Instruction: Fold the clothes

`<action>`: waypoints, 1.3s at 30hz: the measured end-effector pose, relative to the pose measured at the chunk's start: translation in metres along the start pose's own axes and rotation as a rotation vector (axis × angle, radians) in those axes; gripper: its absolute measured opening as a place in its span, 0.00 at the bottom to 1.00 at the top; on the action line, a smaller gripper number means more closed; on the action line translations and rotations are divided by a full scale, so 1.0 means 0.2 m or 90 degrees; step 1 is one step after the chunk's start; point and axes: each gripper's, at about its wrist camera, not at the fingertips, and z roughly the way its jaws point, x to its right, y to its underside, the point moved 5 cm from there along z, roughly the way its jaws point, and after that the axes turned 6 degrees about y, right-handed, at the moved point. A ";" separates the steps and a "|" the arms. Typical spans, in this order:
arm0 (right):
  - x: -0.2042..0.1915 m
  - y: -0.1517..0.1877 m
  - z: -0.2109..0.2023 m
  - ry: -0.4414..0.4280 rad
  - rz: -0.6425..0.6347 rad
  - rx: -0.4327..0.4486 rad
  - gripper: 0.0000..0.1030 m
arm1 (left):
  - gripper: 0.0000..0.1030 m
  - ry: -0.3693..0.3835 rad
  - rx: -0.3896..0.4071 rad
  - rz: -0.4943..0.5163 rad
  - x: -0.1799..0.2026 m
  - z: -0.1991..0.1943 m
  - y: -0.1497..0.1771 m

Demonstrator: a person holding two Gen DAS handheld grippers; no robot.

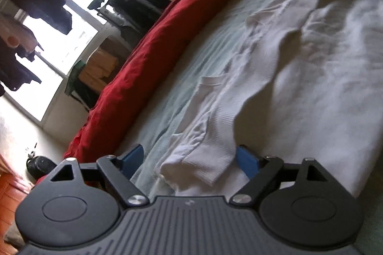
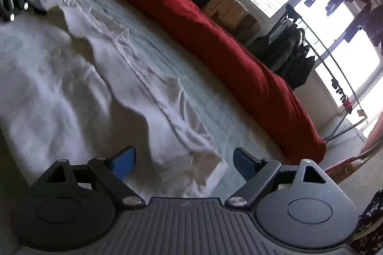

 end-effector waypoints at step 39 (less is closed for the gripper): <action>0.62 -0.12 0.21 -0.230 0.363 0.061 0.91 | 0.83 0.057 0.055 -0.305 -0.52 0.10 -0.06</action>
